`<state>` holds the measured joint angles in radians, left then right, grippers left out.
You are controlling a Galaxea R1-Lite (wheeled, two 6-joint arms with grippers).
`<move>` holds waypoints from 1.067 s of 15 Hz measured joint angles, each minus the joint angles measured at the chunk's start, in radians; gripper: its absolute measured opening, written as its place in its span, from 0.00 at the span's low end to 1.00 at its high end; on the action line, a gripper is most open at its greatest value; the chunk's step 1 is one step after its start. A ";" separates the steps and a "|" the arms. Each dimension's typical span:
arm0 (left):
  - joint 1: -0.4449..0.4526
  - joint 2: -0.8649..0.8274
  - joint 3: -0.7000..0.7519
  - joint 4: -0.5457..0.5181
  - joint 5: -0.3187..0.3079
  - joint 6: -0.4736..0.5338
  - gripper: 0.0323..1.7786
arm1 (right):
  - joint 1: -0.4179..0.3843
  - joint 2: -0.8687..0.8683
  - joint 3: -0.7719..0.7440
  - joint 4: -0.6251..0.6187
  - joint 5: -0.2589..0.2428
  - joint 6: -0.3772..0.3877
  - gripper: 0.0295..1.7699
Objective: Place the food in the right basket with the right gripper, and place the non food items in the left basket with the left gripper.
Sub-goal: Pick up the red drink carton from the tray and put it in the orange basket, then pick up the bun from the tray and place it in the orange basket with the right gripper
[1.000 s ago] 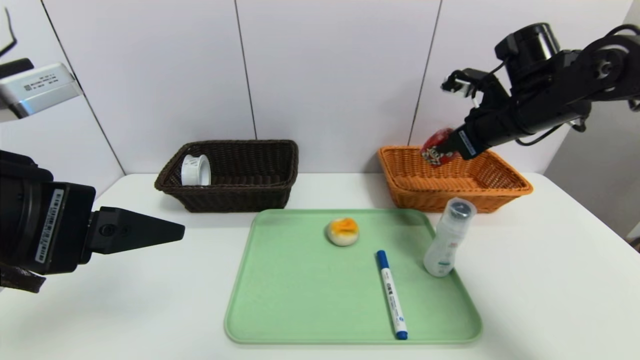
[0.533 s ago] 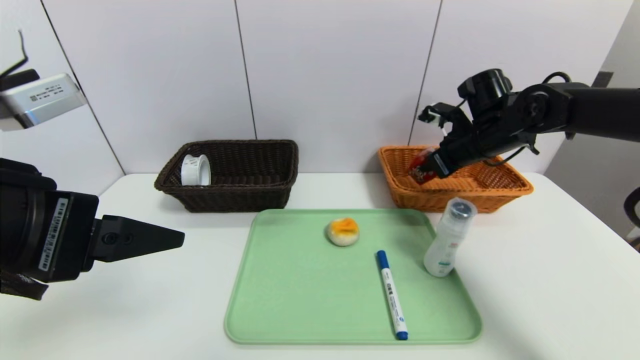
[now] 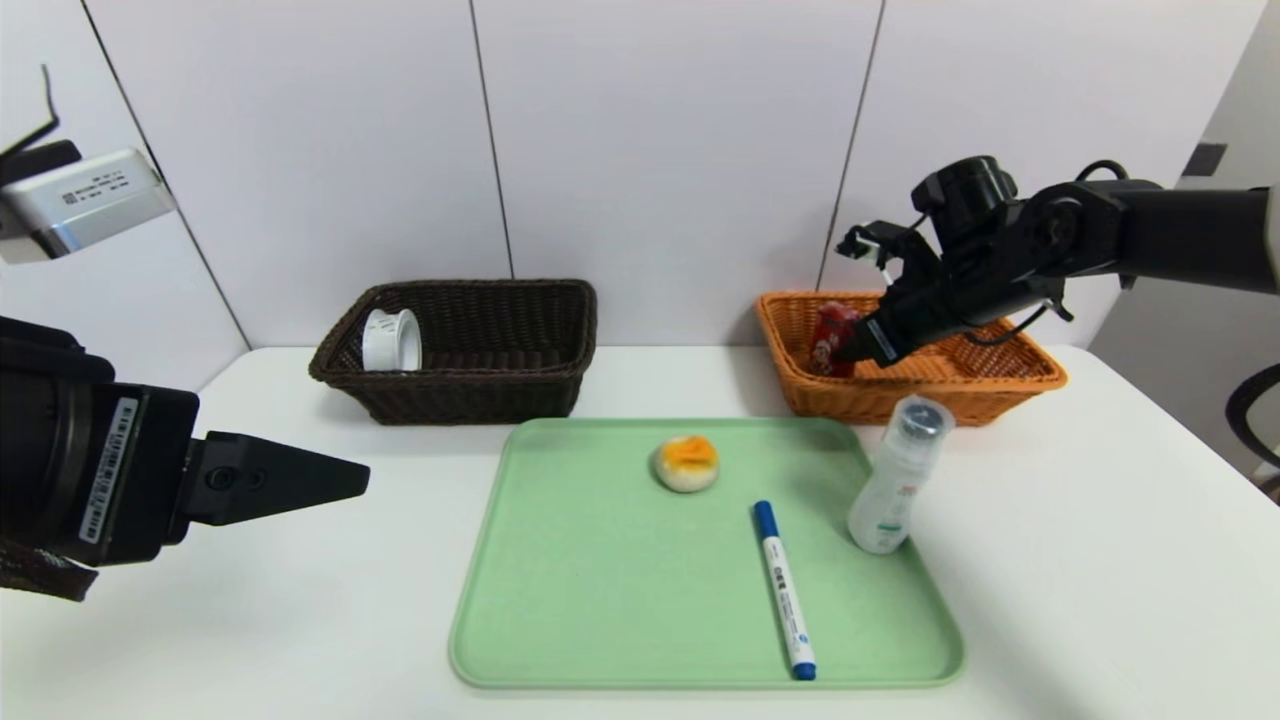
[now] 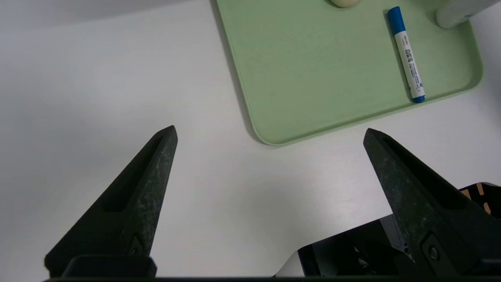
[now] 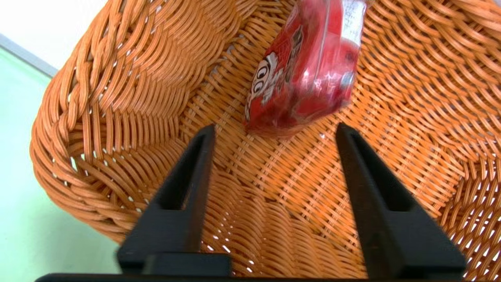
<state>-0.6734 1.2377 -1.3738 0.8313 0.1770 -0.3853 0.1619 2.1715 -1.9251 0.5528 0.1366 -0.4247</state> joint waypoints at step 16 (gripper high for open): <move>-0.001 0.022 -0.002 -0.117 -0.003 0.004 0.95 | -0.121 -0.357 0.022 0.256 0.170 0.217 0.92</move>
<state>-0.6749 1.2598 -1.3757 0.7138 0.1736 -0.3809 0.0409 1.8140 -1.9032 0.8091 0.3068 -0.2072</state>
